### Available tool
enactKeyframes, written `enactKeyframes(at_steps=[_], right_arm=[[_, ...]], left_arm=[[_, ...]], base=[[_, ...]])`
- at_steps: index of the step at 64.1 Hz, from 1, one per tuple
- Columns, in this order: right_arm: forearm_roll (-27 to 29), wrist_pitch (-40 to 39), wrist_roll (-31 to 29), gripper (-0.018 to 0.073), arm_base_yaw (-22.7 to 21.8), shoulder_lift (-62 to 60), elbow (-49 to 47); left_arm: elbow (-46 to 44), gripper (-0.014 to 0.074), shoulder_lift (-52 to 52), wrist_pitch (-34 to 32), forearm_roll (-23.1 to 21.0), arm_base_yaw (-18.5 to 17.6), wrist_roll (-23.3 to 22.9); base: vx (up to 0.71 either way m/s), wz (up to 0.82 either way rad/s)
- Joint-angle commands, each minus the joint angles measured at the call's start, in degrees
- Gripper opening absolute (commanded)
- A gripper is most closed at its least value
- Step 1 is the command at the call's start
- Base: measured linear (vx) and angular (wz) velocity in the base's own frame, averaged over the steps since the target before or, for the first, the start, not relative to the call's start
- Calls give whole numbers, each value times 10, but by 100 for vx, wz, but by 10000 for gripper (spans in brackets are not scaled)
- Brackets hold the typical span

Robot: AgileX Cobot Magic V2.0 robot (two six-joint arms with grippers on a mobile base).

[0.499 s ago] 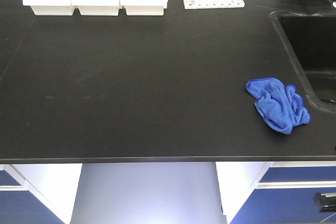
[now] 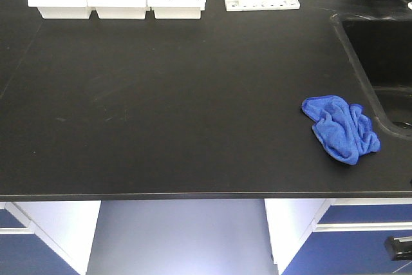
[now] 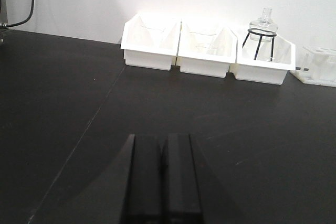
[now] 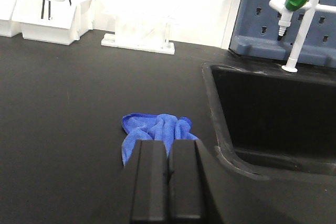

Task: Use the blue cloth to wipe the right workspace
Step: 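Move the right gripper toward the blue cloth near the sink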

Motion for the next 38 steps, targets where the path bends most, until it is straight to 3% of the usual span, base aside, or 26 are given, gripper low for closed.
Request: enactKeyframes(at_steps=[1, 38], right_arm=[[-7, -50, -2, -8, -3, -7, 10], [-6, -75, -2, -8, -3, -7, 10]], left_arm=[[18, -6, -10, -45, -4, 0, -5], [18, -6, -10, -45, -4, 0, -5]], base=[[0, 0], [0, 0]])
